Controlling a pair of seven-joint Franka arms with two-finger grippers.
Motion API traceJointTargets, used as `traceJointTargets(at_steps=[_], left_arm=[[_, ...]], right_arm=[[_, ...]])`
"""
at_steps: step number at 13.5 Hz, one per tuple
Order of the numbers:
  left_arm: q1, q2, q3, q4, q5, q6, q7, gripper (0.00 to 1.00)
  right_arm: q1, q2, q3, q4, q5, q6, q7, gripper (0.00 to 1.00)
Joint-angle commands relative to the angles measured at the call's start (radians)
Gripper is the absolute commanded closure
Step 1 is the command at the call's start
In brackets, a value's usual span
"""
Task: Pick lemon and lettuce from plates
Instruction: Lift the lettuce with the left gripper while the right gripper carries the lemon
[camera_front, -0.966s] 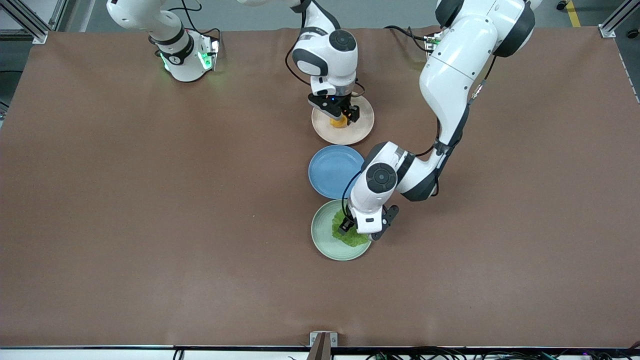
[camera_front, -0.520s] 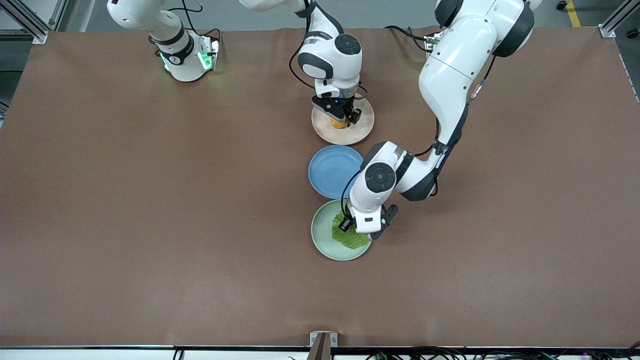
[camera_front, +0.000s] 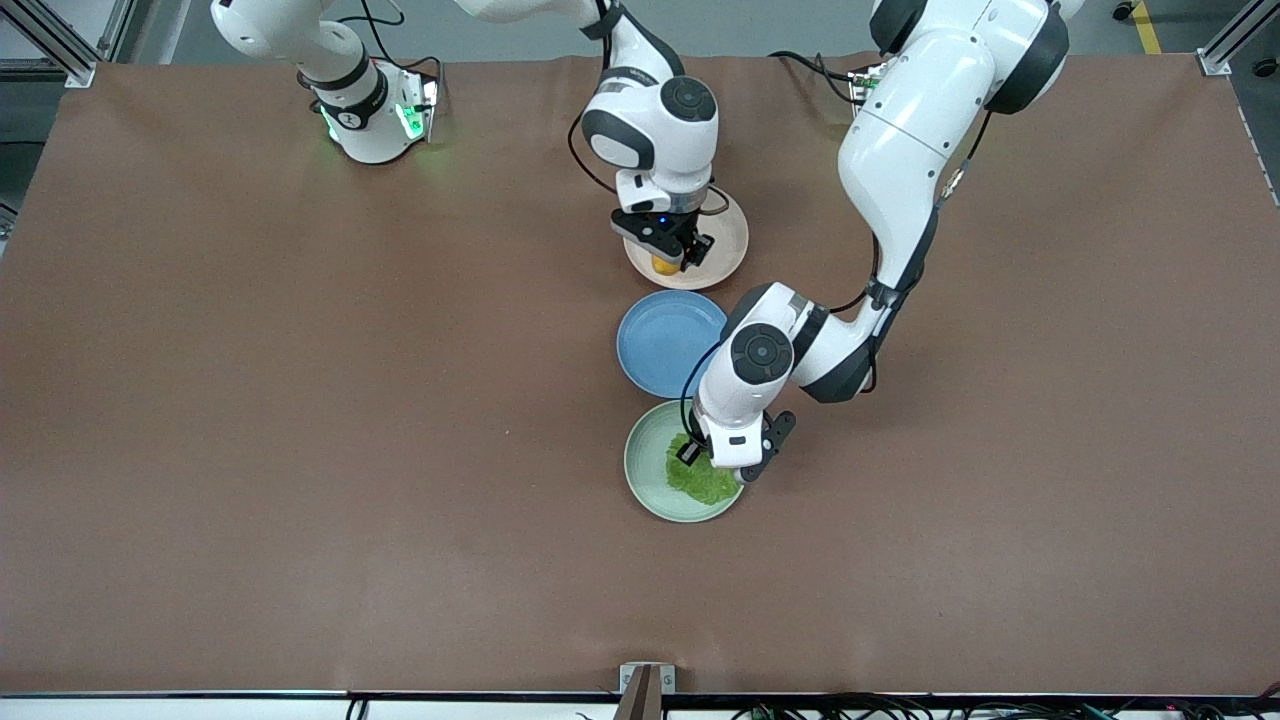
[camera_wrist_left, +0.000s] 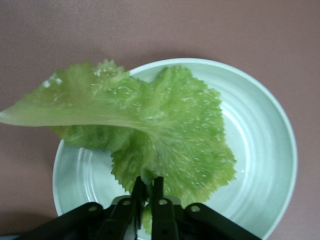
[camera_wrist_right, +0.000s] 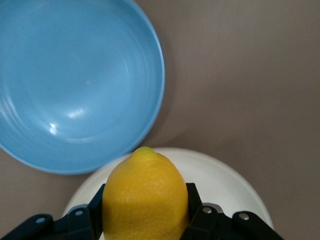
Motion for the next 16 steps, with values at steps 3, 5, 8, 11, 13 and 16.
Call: traceJointTargets(at_steps=[3,5,8,11,13,16], left_arm=[[0.007,-0.076,0.004,-0.001,0.011,-0.013,-0.017,0.99],[0.018,-0.13,0.004,-0.001,0.007,-0.056,-0.015,0.99],[0.099,-0.241,-0.019,-0.021,0.007,-0.139,-0.004,1.0],[0.264,-0.357,-0.131,-0.125,0.007,-0.225,0.089,1.0],[0.391,-0.423,-0.214,-0.237,0.007,-0.234,0.173,1.0],[0.51,-0.53,-0.258,-0.445,0.014,-0.211,0.284,1.0]], right_arm=[[-0.251,-0.211,0.013,-0.045,0.101,-0.205,-0.506,0.97],[-0.38,-0.228,0.012,-0.058,0.101,-0.224,-0.743,0.95],[-0.533,-0.248,0.012,-0.126,0.101,-0.201,-0.983,0.95],[-0.701,-0.277,0.012,-0.252,0.101,-0.083,-1.232,0.95],[-0.784,-0.286,0.012,-0.353,0.101,0.038,-1.361,0.95],[-0.856,-0.272,0.012,-0.459,0.101,0.219,-1.47,0.95]])
